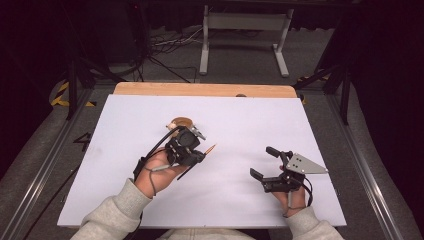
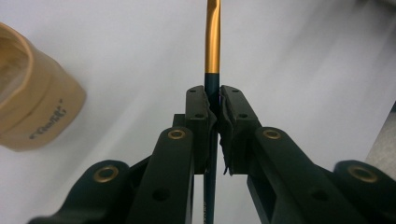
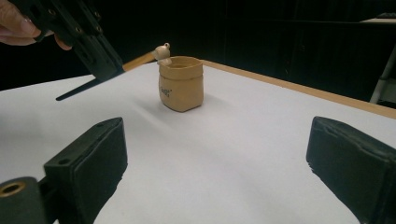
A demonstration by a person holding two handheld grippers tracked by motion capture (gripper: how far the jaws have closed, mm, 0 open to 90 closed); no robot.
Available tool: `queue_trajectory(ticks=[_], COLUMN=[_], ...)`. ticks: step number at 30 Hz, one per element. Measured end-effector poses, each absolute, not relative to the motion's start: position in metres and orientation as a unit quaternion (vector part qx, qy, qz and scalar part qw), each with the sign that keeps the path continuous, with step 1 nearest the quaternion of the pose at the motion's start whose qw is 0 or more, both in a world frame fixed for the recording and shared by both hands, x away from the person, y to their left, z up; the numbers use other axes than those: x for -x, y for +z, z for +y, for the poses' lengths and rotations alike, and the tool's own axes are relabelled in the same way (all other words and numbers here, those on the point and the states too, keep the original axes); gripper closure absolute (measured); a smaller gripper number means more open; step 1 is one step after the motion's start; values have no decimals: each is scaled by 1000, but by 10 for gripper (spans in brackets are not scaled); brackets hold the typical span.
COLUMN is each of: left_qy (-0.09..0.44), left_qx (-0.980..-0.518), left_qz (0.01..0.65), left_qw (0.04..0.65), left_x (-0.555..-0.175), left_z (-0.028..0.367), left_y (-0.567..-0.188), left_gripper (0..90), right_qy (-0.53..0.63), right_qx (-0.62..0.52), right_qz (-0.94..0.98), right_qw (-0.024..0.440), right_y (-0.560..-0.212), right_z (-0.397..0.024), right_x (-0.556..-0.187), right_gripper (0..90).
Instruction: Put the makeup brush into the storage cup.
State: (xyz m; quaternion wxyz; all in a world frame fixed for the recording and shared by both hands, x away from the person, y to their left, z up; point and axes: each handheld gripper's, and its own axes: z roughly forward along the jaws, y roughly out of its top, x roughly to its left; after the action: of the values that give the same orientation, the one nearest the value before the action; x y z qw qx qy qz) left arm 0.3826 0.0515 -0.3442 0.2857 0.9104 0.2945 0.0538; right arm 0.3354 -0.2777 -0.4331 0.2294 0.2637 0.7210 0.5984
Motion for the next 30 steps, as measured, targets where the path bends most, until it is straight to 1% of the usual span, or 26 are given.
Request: queue_trajectory(ticks=[12, 23, 30], left_qy=[87, 105, 119], left_qx=[-883, -856, -828], left_qz=[286, 282, 281], left_qw=[362, 420, 470], left_x=[-375, -371, -374], left_z=[61, 69, 80], left_y=[-331, -330, -334], left_gripper=[825, 825, 825], right_qy=[600, 603, 604], right_qx=[-264, -263, -263], right_qz=[720, 718, 718], right_qw=[228, 227, 227], right_y=[-433, -433, -433], right_z=[-278, -279, -279], right_x=[-335, -335, -335], right_gripper=[53, 53, 52])
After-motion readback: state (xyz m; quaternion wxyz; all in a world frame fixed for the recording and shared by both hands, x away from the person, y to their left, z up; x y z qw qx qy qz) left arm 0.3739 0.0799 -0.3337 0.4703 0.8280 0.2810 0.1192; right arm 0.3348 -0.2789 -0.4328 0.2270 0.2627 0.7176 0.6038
